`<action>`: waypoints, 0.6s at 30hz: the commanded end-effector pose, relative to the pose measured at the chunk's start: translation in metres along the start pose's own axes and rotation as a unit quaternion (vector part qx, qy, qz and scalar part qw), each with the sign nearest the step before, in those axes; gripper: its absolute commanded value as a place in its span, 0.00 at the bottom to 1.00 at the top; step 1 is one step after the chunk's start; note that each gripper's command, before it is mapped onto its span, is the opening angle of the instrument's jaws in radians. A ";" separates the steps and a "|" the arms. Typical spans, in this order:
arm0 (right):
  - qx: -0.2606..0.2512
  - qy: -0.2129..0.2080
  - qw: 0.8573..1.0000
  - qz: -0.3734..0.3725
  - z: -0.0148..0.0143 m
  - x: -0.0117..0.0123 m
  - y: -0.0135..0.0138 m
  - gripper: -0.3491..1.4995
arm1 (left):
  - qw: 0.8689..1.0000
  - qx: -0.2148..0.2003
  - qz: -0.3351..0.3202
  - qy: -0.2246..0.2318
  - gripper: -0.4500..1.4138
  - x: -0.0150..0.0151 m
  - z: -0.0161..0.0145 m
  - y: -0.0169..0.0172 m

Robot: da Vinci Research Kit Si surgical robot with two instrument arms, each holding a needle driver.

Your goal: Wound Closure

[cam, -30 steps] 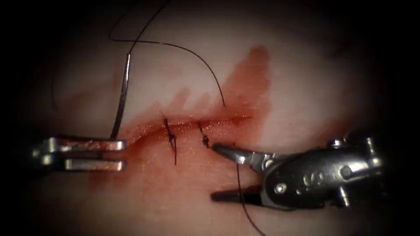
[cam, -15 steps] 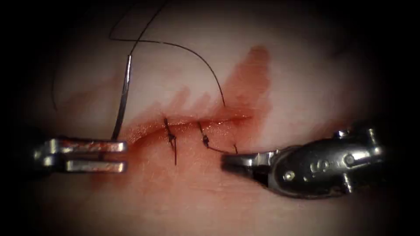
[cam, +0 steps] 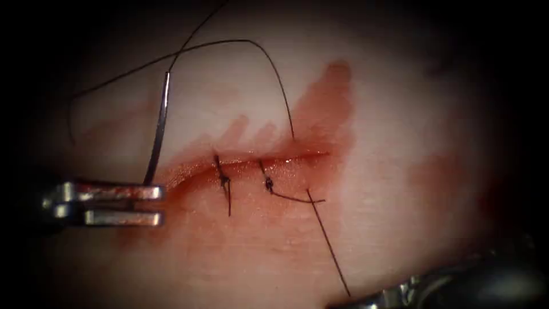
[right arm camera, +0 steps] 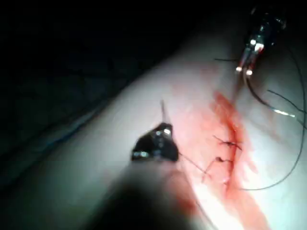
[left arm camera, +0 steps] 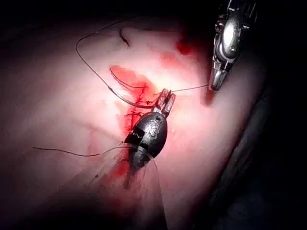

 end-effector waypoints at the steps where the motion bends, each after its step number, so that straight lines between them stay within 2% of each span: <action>1: 0.016 0.008 1.000 -0.007 0.0008 0.0015 -0.0012 0.00 | 1.000 -0.001 -0.001 0.001 0.00 -0.0006 0.0006 0.0002; 6: 0.048 0.028 0.998 -0.026 0.0003 0.0041 -0.0023 0.00 | 1.000 -0.001 -0.001 0.001 0.00 -0.0006 0.0006 0.0002; 10: 0.066 0.046 0.996 -0.022 0.0000 0.0041 -0.0029 0.00 | 1.000 -0.001 -0.001 0.001 0.00 -0.0006 0.0006 0.0002; 15: 0.133 0.097 0.986 -0.013 -0.0015 0.0049 -0.0054 0.00 | 1.000 -0.002 -0.001 0.001 0.00 -0.0006 0.0005 0.0002; 16: 0.123 0.104 0.987 -0.024 -0.0016 0.0055 -0.0056 0.00 | 1.000 -0.002 -0.001 0.001 0.00 -0.0006 0.0005 0.0002; 18: 0.077 0.105 0.991 -0.022 -0.0017 0.0056 -0.0040 0.00 | 1.000 -0.002 -0.001 0.001 0.00 -0.0006 0.0004 0.0002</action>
